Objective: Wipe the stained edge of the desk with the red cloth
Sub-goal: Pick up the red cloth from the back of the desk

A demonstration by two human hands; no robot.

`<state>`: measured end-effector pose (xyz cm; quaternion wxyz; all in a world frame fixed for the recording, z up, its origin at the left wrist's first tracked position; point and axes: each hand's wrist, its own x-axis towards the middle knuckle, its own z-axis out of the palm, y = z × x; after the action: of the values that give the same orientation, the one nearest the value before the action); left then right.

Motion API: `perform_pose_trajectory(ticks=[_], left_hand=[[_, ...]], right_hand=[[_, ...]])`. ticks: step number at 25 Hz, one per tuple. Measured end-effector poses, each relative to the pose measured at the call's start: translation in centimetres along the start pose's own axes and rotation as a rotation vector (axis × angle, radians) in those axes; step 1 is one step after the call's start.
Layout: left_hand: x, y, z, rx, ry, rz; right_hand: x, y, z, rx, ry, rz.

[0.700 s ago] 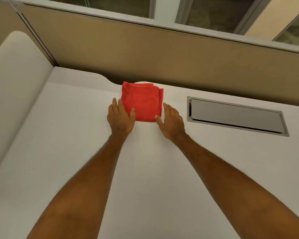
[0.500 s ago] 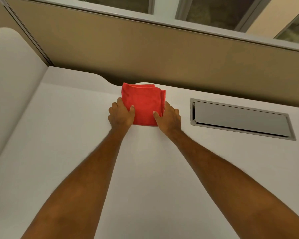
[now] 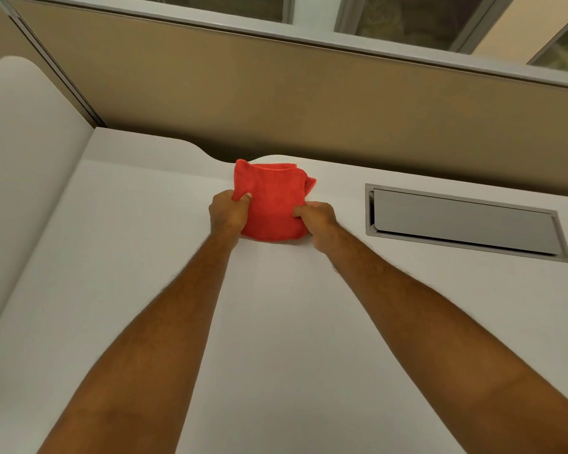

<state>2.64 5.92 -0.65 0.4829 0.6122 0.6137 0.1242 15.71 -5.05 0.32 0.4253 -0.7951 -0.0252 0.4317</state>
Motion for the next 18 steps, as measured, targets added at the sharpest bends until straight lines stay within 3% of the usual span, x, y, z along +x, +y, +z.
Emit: perform_pose_trajectory(ticks=[10, 14, 18], left_hand=[[-12.4, -1.6, -0.4, -0.507, -0.158, -0.12], [-20.4, -3.7, 1.7, -0.651, -0.368, -0.188], [-29.2, -5.7, 5.5, -0.664, -0.448, -0.285]], right_hand=[[-9.1, 4.7, -8.3, 0.259, -0.134, -0.067], [-14.6, 10.1, -14.2, 0.313, -0.125, -0.07], [-20.3, 17.7, -20.5, 0.393, -0.08, -0.031]])
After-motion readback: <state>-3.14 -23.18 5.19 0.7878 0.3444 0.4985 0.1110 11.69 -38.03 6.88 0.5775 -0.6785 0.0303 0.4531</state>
